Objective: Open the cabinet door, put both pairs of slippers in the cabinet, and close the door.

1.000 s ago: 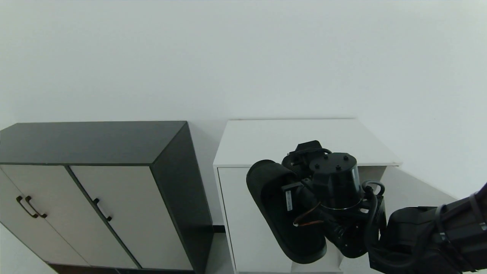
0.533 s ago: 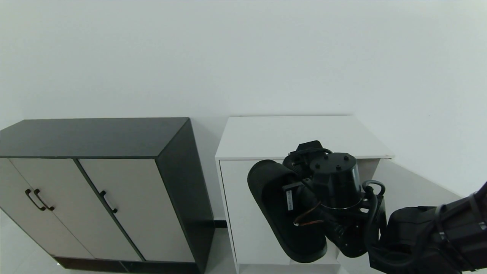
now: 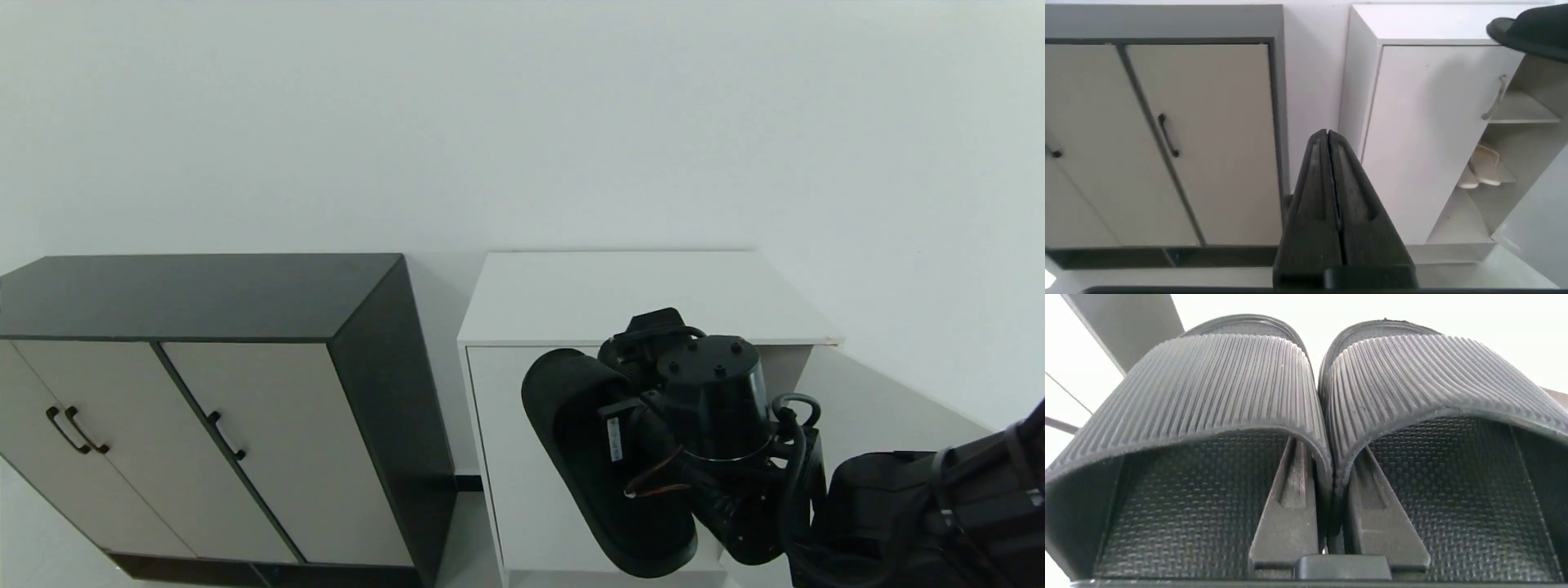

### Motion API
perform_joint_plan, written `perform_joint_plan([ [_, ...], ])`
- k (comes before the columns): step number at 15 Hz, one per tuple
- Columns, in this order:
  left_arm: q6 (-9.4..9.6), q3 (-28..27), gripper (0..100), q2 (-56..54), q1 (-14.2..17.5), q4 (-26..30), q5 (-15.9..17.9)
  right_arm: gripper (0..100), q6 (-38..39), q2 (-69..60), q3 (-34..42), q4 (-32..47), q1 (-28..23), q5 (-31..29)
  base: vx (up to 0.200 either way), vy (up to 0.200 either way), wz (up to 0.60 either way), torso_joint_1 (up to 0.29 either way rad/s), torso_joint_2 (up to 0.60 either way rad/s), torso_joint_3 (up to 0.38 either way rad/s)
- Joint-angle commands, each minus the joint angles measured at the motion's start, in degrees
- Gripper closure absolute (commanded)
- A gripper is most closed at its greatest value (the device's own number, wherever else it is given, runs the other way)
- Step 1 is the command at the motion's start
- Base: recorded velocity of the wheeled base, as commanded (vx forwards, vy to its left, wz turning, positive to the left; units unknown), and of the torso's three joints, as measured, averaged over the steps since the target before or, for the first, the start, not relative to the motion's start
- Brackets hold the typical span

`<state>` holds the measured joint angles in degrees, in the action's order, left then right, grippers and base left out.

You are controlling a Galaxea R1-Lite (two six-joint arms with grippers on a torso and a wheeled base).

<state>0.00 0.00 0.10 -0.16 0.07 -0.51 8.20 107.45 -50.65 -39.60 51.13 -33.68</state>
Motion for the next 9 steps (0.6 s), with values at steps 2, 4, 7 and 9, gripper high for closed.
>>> perform_joint_plan([
  [2, 0.00, 0.0, 100, 0.0, 0.1, -0.1, 0.0, 100, 0.0, 0.1, 0.0, -0.6, -0.1, -0.1, 0.000, -0.200, 0.00, 0.007, 0.00, 0.002],
  [4, 0.00, 0.0, 100, 0.0, 0.1, -0.1, 0.0, 100, 0.0, 0.1, 0.1, -1.0, -0.1, -0.1, 0.000, -0.200, 0.00, 0.002, 0.00, 0.000],
  [7, 0.00, 0.0, 100, 0.0, 0.1, -0.1, 0.0, 100, 0.0, 0.1, 0.1, -1.0, -0.1, -0.1, 0.000, -0.200, 0.00, 0.001, 0.00, 0.004],
  [9, 0.00, 0.0, 100, 0.0, 0.1, -0.1, 0.0, 100, 0.0, 0.1, 0.1, -1.0, -0.1, -0.1, 0.000, -0.200, 0.00, 0.005, 0.00, 0.000],
])
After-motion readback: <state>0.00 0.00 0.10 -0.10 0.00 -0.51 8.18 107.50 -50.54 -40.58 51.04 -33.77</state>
